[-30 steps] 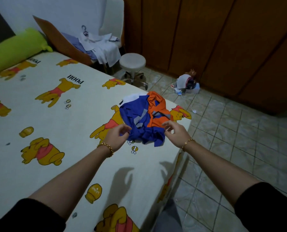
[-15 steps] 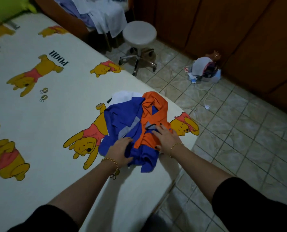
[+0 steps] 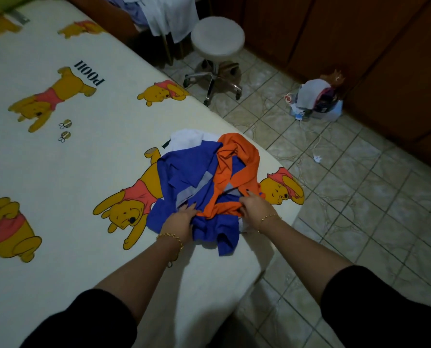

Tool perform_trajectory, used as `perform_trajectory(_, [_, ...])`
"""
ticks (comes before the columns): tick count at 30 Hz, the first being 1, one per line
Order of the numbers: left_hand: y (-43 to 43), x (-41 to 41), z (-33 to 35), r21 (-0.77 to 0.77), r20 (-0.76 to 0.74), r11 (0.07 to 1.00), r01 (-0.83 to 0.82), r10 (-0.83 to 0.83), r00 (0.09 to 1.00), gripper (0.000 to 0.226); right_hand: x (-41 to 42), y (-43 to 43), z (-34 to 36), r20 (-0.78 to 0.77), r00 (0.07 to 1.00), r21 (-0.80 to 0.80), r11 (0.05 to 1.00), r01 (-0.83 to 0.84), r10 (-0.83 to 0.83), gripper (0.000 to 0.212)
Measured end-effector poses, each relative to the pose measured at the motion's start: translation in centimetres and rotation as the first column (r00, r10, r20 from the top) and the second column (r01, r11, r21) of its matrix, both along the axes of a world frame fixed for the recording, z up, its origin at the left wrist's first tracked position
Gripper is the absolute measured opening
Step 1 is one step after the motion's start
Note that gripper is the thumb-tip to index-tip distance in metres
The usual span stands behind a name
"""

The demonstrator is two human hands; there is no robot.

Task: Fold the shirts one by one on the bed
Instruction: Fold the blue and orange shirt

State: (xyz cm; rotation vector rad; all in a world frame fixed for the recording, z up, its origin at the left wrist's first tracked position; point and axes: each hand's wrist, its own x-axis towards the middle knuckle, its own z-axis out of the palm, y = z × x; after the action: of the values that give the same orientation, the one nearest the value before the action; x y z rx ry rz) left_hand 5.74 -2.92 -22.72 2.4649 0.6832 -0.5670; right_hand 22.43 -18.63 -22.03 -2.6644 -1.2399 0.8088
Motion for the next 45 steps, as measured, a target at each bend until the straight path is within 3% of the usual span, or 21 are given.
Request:
perform_trajectory(3, [0.5, -0.5, 3.2, -0.074, 0.182, 0.990, -0.122, 0.133, 0.974, 0.048, 0.3, -0.3, 3.1, 0.016, 0.992, 0.154, 0.980, 0.122, -0.126, 0.015])
perform_trajectory(5, [1.1, -0.4, 6.6, -0.127, 0.340, 0.968, -0.218, 0.249, 0.907, 0.043, 0.6, 0.3, 6.2, 0.063, 0.980, 0.249, 0.954, 0.168, -0.188, 0.015])
perform_trajectory(9, [3.2, -0.1, 15.8, -0.251, 0.562, 0.895, -0.368, 0.444, 0.698, 0.029, 0.1, 3.1, 15.3, 0.069, 0.957, 0.460, 0.860, 0.219, -0.281, 0.021])
perform_trajectory(14, [5.2, -2.5, 29.0, -0.297, 0.780, 0.875, -0.381, 0.453, 0.432, 0.014, -4.4, 5.5, 27.9, 0.007, 0.947, 0.729, 0.649, 0.216, -0.322, 0.017])
perform_trajectory(18, [6.1, -7.6, 39.7, -0.239, 0.884, 0.885, -0.400, 0.369, 0.286, 0.018, -10.4, 6.5, 37.6, -0.056, 0.966, 0.842, 0.509, 0.181, -0.251, 0.026])
perform_trajectory(21, [6.5, -12.8, 45.9, -0.195, 0.930, 0.891, -0.410, 0.300, 0.211, 0.021, -15.9, 7.5, 42.9, -0.166, 0.985, 0.846, 0.506, 0.166, -0.046, 0.015])
perform_trajectory(22, [6.6, -14.9, 47.8, -0.184, 0.941, 0.891, -0.416, 0.282, 0.188, 0.023, -17.8, 8.3, 44.2, -0.186, 0.982, 0.847, 0.512, 0.142, 0.036, 0.020])
perform_trajectory(24, [6.5, -18.5, 50.6, -0.164, 0.954, 0.899, -0.405, 0.249, 0.167, 0.019, -22.1, 9.3, 46.5, -0.216, 0.963, 0.818, 0.569, 0.089, 0.160, 0.037])
perform_trajectory(26, [6.0, -22.4, 52.6, -0.144, 0.960, 0.914, -0.379, 0.222, 0.169, 0.014, -27.7, 9.9, 48.7, -0.202, 0.948, 0.764, 0.645, -0.004, 0.246, 0.003])
perform_trajectory(27, [5.9, -24.2, 53.3, -0.128, 0.965, 0.917, -0.378, 0.203, 0.165, 0.015, -29.9, 10.5, 49.4, -0.190, 0.946, 0.732, 0.680, -0.040, 0.261, 0.021])
perform_trajectory(28, [5.9, -26.1, 54.0, -0.102, 0.968, 0.913, -0.394, 0.182, 0.173, 0.018, -32.1, 10.9, 50.0, -0.139, 0.949, 0.729, 0.678, -0.095, 0.283, 0.033])
perform_trajectory(30, [6.2, -30.2, 55.1, -0.040, 0.962, 0.882, -0.469, 0.160, 0.220, 0.025, -35.2, 12.3, 51.0, -0.139, 0.938, 0.759, 0.643, -0.105, 0.316, 0.027])
perform_trajectory(34, [7.5, -38.6, 56.5, 0.047, 0.916, 0.828, -0.559, 0.188, 0.355, 0.027, -39.1, 15.6, 52.1, -0.312, 0.912, 0.817, 0.565, 0.114, 0.267, 0.020])
perform_trajectory(36, [8.3, -42.5, 57.1, 0.088, 0.906, 0.793, -0.603, 0.188, 0.380, 0.028, -40.9, 16.7, 53.2, -0.324, 0.898, 0.837, 0.532, 0.126, 0.298, 0.022])
perform_trajectory(41, [8.3, -48.4, 59.6, 0.012, 0.967, 0.659, -0.752, 0.183, 0.175, 0.033, -46.5, 18.0, 55.4, -0.167, 0.901, 0.855, 0.514, -0.070, 0.399, 0.023])
perform_trajectory(45, [7.8, -50.1, 61.3, -0.151, 0.964, 0.621, -0.769, 0.263, 0.024, 0.038, -49.7, 18.6, 56.3, -0.167, 0.893, 0.882, 0.468, -0.054, 0.417, 0.029])
